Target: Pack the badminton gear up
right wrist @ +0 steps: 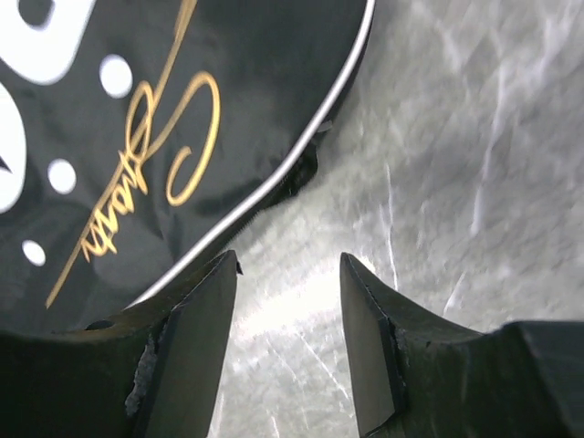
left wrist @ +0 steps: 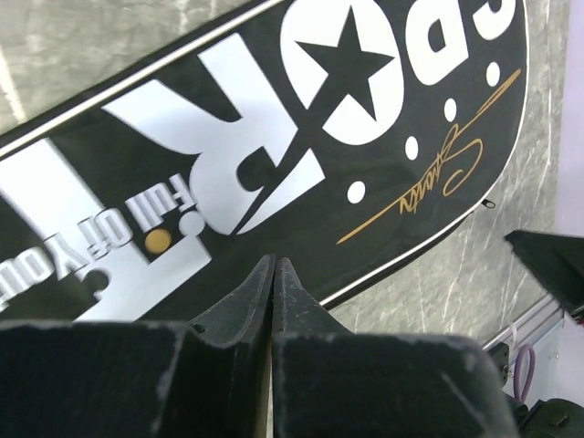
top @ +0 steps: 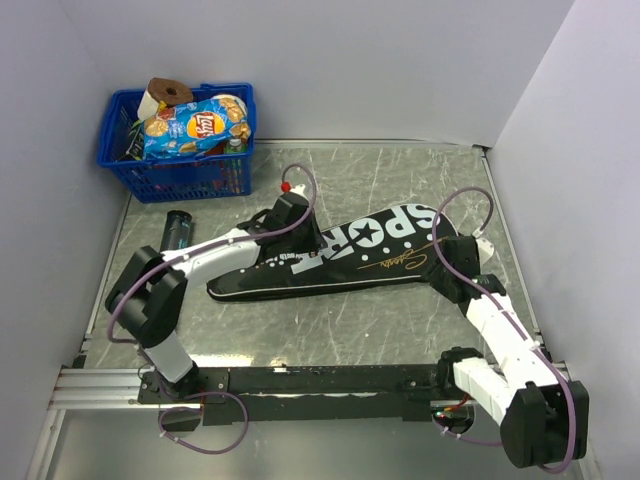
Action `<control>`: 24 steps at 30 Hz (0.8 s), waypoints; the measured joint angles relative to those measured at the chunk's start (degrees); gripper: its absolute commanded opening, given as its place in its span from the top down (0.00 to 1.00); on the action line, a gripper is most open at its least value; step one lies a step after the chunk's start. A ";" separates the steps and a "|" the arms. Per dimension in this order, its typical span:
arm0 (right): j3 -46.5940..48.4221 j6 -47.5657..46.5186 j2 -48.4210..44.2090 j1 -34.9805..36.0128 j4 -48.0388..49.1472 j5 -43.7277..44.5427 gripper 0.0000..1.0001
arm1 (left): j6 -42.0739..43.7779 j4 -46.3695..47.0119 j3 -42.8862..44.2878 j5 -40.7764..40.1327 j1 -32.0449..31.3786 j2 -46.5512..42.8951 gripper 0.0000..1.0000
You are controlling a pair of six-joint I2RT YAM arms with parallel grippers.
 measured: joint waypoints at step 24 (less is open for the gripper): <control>3.58 -1.53 11.56 -2.86 3.39 1.53 0.67 | 0.79 3.74 0.31 4.28 -0.24 8.68 0.99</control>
